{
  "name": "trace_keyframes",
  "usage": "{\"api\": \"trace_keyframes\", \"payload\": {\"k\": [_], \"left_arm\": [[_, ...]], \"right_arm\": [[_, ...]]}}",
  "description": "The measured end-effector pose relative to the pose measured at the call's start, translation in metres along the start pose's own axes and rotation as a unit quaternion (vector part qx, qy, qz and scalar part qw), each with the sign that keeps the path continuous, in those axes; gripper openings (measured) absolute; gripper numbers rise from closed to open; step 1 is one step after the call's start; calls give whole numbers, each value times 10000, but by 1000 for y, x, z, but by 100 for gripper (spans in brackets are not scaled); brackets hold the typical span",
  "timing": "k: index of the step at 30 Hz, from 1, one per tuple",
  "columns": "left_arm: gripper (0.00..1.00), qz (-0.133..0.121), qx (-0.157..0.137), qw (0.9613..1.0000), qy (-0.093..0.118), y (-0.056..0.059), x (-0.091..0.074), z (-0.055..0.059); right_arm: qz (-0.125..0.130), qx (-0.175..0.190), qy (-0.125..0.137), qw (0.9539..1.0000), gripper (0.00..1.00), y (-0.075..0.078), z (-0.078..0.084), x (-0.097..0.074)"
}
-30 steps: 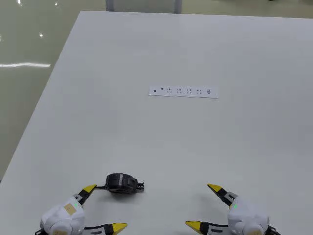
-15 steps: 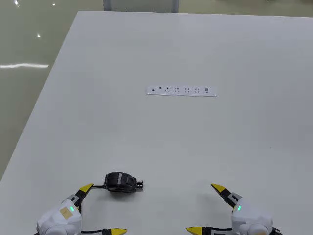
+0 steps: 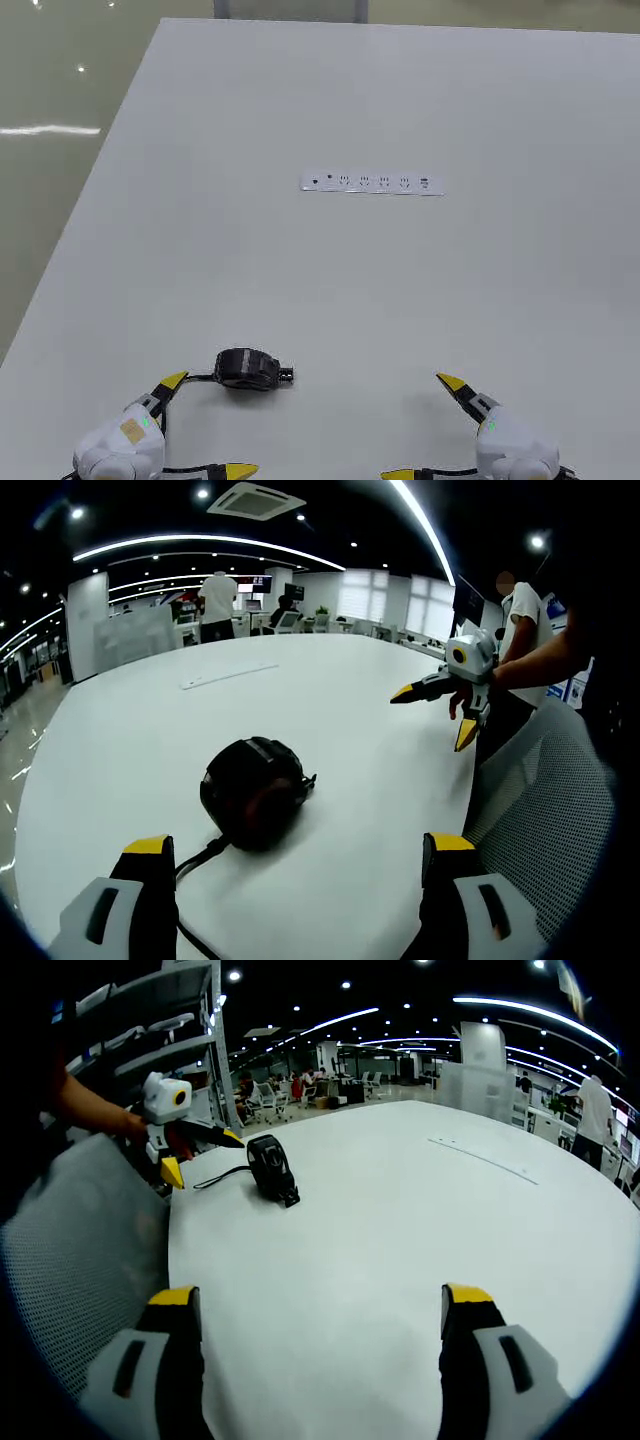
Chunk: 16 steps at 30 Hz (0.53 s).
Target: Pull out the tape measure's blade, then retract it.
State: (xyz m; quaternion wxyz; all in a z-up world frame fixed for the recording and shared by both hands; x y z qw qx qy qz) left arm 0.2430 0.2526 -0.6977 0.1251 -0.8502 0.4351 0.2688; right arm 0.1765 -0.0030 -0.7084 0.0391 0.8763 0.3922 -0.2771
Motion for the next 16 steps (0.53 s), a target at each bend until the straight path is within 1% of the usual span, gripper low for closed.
{"api": "trace_keyframes", "payload": {"k": [7, 12, 16], "left_arm": [[100, -11, -9, 10000, 16, -2, 1, 1], [100, -12, -15, 10000, 17, -1, 0, 0], [100, -11, -11, 10000, 28, -1, 1, -2]], "right_arm": [[3, -34, -24, 10000, 95, 0, 2, 0], [12, -79, -45, 10000, 95, 0, 2, 0], [12, -88, -14, 10000, 95, 0, 1, -1]]}}
Point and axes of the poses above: the centre of the closed fingertips' face, and the gripper's own axes: x roughly forward along the fingers, y roughly to its right, z roughly out of its underside, the point moved 2 cm from there along -x, roughly backward along the fingers, and after that the axes turned 6 degrees about -z, right-handed, at the moved point
